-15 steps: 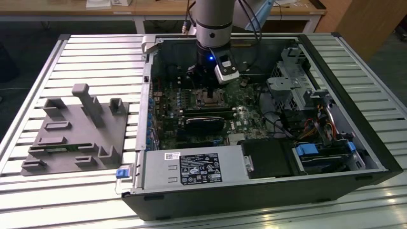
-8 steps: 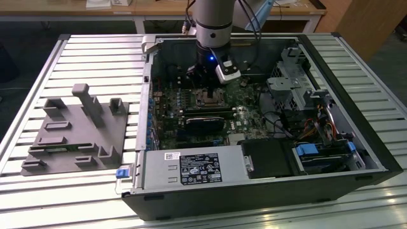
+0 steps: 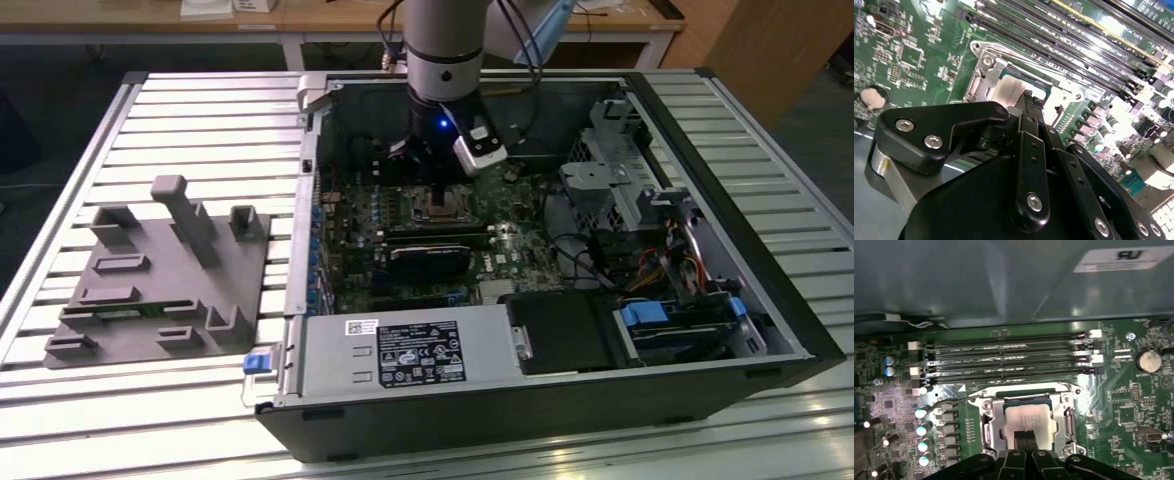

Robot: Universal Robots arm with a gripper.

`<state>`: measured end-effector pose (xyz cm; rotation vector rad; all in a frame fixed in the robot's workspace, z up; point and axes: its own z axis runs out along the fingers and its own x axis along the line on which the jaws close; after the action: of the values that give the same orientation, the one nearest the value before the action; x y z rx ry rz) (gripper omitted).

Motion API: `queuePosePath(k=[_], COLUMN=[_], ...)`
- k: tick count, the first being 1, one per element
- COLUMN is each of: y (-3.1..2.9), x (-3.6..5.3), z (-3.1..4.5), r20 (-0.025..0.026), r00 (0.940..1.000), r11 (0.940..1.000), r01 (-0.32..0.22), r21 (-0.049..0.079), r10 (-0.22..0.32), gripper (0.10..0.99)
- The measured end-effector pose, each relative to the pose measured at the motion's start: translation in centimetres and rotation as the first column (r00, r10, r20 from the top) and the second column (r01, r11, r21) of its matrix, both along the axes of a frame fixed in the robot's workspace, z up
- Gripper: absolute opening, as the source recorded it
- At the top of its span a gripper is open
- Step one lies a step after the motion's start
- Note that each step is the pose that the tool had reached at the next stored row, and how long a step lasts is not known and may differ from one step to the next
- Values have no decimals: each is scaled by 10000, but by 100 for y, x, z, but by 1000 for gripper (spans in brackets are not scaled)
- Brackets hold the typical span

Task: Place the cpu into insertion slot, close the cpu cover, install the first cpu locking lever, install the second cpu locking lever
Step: 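Close the cpu cover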

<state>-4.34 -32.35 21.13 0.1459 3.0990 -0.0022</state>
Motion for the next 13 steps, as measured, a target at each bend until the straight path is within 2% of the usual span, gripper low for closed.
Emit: queuePosePath(k=[2,7,13], y=[-10,-37,-60], x=[-11,-70,-148], z=[-3,-16,-41], r20=[-1,1,2], r00=[10000,10000,10000], r11=[10000,9994,9993], r01=[-24,-38,-38], r21=[71,341,377], r10=[24,38,38], gripper=[106,106,106])
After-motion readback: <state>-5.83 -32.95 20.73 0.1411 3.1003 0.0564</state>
